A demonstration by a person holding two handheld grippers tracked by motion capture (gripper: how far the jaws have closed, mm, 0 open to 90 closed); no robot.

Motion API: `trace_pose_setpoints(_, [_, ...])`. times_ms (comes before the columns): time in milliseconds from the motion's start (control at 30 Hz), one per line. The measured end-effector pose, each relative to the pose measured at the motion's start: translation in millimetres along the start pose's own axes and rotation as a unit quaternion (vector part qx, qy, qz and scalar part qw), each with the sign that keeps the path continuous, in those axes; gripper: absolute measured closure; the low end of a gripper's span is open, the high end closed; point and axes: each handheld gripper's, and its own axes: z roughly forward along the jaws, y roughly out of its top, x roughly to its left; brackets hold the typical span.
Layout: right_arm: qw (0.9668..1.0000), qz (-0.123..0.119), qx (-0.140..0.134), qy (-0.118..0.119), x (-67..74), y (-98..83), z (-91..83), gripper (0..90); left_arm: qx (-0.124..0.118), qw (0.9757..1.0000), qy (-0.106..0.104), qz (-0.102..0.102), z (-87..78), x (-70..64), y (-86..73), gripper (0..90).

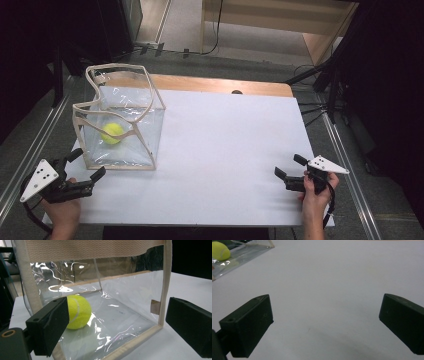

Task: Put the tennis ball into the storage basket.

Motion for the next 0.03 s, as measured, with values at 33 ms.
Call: trace_pose_setpoints(33, [1.0, -0.001, 0.001, -0.001, 0.2, -0.7, 0.4, 0.0, 0.0, 1.0, 0.0, 0.0, 0.0, 0.2, 0.0, 5.4])
